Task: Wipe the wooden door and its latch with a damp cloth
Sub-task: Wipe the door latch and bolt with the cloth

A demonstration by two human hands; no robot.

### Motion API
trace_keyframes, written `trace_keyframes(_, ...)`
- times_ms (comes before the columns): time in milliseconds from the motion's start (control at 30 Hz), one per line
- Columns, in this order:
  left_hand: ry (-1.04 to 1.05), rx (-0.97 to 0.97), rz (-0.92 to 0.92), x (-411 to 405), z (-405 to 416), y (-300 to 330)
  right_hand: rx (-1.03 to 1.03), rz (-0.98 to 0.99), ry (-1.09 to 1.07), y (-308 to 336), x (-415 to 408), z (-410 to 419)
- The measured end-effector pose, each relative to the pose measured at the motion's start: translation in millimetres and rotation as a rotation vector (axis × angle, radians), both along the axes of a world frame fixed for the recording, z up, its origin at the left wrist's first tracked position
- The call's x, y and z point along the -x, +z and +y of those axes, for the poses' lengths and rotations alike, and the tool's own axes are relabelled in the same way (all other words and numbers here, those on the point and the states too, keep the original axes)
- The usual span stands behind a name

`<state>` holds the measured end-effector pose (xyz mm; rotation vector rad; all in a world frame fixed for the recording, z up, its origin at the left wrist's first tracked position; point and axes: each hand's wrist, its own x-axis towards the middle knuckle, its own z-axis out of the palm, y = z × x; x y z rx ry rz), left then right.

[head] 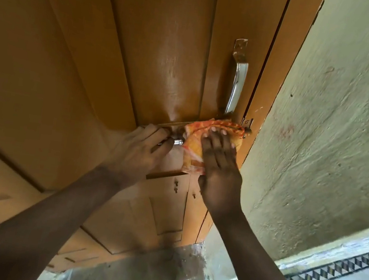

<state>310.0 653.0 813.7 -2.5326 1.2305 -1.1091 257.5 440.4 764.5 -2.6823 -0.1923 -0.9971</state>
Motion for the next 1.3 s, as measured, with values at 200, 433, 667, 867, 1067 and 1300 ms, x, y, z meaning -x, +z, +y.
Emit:
trace_keyframes(200,-0.044,0.07,0.051,1.9,-5.9,0.6,-0.083,-0.033,-0.059,-6.1,-0.4,39.9)
trace_keyframes(433,0.003,0.115,-0.065,7.6,-6.1,-17.3,-0.088,-0.012,-0.108,-7.5,-3.0,1.3)
trace_keyframes(667,0.059,0.241,-0.084,15.9,-18.5,-24.2,-0.031,0.008,-0.045,-16.4,2.3,2.6)
trace_keyframes(867,0.129,0.3,-0.026,17.0,-19.7,-28.6,-0.154,-0.009,-0.063,-7.2,-6.5,12.8)
trace_keyframes(1067,0.187,0.399,0.045,21.1,-25.4,-18.1,0.083,-0.025,0.068,-14.5,8.9,-14.6)
trace_keyframes(1300,0.229,0.414,0.145,26.4,-37.8,1.5,-0.091,-0.064,0.004,4.7,-3.6,17.1)
